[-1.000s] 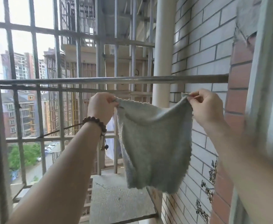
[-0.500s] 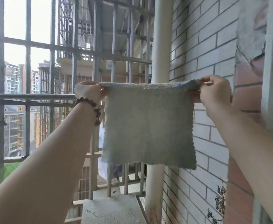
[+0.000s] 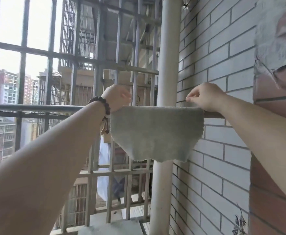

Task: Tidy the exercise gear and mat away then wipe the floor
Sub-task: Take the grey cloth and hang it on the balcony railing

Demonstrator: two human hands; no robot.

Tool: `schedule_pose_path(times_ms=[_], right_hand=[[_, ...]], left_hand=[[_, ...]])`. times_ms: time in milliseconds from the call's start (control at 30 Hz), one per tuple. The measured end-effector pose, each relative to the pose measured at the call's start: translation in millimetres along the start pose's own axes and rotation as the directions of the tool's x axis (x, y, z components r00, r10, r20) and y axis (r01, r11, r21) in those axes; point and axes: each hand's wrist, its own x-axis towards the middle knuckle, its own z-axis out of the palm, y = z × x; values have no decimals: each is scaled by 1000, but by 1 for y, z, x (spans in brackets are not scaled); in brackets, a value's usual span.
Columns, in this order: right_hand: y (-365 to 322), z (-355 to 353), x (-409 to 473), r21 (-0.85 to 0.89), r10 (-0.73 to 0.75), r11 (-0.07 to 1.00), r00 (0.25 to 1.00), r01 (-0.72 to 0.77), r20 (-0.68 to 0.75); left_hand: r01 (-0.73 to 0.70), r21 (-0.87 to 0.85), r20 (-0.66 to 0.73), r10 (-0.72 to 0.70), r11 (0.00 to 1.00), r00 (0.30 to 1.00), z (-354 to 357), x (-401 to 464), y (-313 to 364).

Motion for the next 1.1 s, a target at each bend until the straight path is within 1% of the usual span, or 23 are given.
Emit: schedule_pose_path(times_ms=[100, 133, 167, 233, 333, 400, 467, 500, 600, 700, 800, 900, 1000, 1067, 1100], right_hand=[[-1, -7, -8, -27, -57, 998, 989, 61, 138], [0, -7, -8, -58, -62, 996, 986, 72, 157], [1, -6, -7, -83, -61, 994, 986, 74, 156], [5, -4, -3, -97, -72, 992, 992, 82, 104], [6, 3, 1, -65, -71, 996, 997, 69, -29], [8, 8, 5, -40, -29, 999, 995, 26, -91], [9, 9, 6, -48, 4, 999, 997, -8, -72], [9, 7, 6, -61, 7, 998, 999, -10, -48], [8, -2, 2, -88, -25, 996, 999, 27, 28], [4, -3, 0, -117, -42, 992, 993, 55, 112], [1, 2, 1, -149, -55, 986, 994, 69, 96], [2, 8, 4, -182, -74, 980, 996, 80, 40], [4, 13, 3, -181, -58, 982, 998, 62, 27], [4, 14, -2, -139, -64, 988, 998, 61, -19], [3, 14, -5, -110, -69, 992, 996, 62, -57]], left_hand=[[-71, 50, 86, 66, 996, 994, -3, -11, -8], [-78, 71, 106, 70, 994, 992, -2, -12, -12], [-77, 76, 94, 69, 994, 993, -1, -12, -13], [-99, 79, 33, 97, 992, 995, 0, -10, -12], [-95, 84, -59, 100, 992, 993, 3, 0, -6], [-52, 129, -72, 61, 990, 996, 6, 9, 0], [-5, 212, -5, 6, 977, 1000, 9, 15, 6], [-9, 244, 9, 6, 970, 1000, 8, 16, 7], [-79, 253, 17, 77, 964, 997, -4, 14, 2], [-125, 253, 150, 89, 959, 985, -9, 4, -3], [-145, 291, 192, 91, 946, 977, -4, -2, 2], [-130, 294, 196, 74, 947, 978, -1, -4, 3], [-129, 290, 197, 72, 948, 978, 4, -6, -1], [-118, 265, 136, 84, 957, 987, 8, -10, -5], [-95, 216, 54, 85, 972, 995, 10, -13, -7]])
